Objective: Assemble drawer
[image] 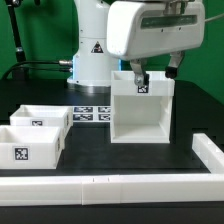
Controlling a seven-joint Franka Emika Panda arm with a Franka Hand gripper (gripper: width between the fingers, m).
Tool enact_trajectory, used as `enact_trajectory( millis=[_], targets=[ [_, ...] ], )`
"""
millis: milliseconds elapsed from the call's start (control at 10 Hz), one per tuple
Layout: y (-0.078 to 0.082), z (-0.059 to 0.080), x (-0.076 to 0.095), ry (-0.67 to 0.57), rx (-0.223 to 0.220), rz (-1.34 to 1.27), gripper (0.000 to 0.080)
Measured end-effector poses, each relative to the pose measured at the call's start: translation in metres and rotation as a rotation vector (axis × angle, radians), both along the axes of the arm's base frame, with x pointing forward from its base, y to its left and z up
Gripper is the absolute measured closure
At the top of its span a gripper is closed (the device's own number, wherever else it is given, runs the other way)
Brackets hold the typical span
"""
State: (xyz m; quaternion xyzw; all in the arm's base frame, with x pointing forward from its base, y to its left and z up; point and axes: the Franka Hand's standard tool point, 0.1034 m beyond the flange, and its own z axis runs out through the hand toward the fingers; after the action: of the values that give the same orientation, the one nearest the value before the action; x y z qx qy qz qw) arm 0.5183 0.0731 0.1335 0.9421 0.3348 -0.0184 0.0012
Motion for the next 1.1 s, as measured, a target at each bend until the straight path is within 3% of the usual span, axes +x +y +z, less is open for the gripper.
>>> enact_trajectory(
  millis=[200, 700, 900, 1100],
  targets=[
    [0.008, 0.013, -0.005, 0.002, -0.003, -0.037, 0.015],
    [0.007, 0.009, -0.009, 0.001, -0.006, -0.089, 0.015],
    [0.015, 0.01, -0.045, -0.002, -0.031, -0.344, 0.015],
    [0.027, 0.006, -0.059, 0.026, -0.052, -0.471, 0.015]
  ],
)
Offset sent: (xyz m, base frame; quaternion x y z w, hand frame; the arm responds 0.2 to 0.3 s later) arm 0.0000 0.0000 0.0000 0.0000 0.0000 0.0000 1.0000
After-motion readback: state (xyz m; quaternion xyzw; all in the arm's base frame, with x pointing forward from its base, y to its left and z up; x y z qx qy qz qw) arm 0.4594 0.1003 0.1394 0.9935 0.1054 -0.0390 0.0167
